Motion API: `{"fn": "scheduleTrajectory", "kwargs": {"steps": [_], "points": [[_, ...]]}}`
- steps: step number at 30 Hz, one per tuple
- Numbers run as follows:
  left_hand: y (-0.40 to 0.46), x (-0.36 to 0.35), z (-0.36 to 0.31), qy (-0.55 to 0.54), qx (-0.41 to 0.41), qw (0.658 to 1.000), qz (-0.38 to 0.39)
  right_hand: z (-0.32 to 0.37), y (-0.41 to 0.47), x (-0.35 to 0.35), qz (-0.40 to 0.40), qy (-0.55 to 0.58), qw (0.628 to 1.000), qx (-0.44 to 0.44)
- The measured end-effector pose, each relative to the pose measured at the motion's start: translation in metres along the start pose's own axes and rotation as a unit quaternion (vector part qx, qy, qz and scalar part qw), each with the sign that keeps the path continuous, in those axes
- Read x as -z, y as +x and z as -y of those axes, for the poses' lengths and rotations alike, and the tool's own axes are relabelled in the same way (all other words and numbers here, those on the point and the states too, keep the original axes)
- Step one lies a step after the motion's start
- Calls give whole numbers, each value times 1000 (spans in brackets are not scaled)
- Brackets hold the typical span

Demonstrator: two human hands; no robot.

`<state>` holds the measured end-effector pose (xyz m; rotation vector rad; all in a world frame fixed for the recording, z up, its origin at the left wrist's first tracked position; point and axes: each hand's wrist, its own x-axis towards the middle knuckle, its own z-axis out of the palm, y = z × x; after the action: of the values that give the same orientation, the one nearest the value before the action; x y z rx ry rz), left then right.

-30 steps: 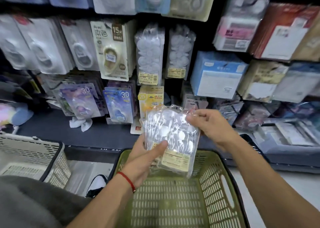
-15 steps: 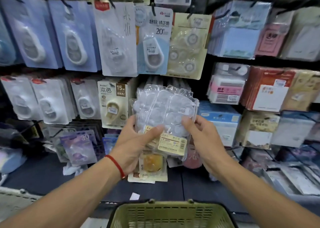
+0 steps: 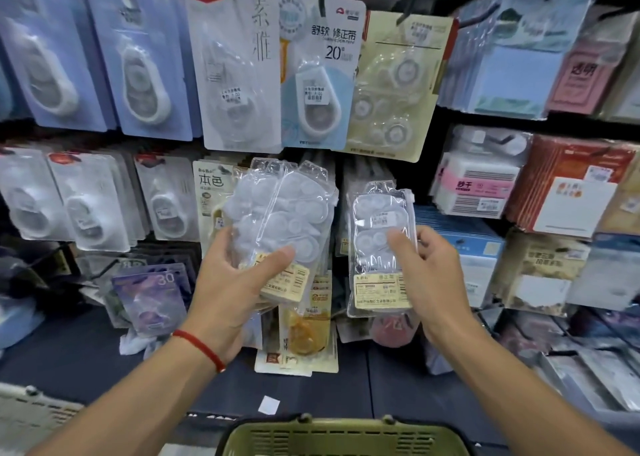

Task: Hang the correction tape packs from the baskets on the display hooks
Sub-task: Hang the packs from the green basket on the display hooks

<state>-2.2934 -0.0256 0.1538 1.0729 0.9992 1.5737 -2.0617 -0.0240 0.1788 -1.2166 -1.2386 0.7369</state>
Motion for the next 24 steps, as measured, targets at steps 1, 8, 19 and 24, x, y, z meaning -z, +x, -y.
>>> {"fn": "scheduleTrajectory", "kwargs": {"steps": [1, 8, 19, 24], "points": [[0, 0, -1, 5, 4, 1000, -4, -1, 1, 0, -2, 1, 1000, 4], [-3, -1, -4, 8, 7, 1000, 4, -7, 4, -3, -13, 8, 1000, 8], [-8, -6, -1, -10, 23, 1000, 3, -16, -2, -4, -24, -248, 959, 131], [-17, -18, 8, -16, 45, 997, 53, -20, -26, -27, 114, -93, 989, 26]]}}
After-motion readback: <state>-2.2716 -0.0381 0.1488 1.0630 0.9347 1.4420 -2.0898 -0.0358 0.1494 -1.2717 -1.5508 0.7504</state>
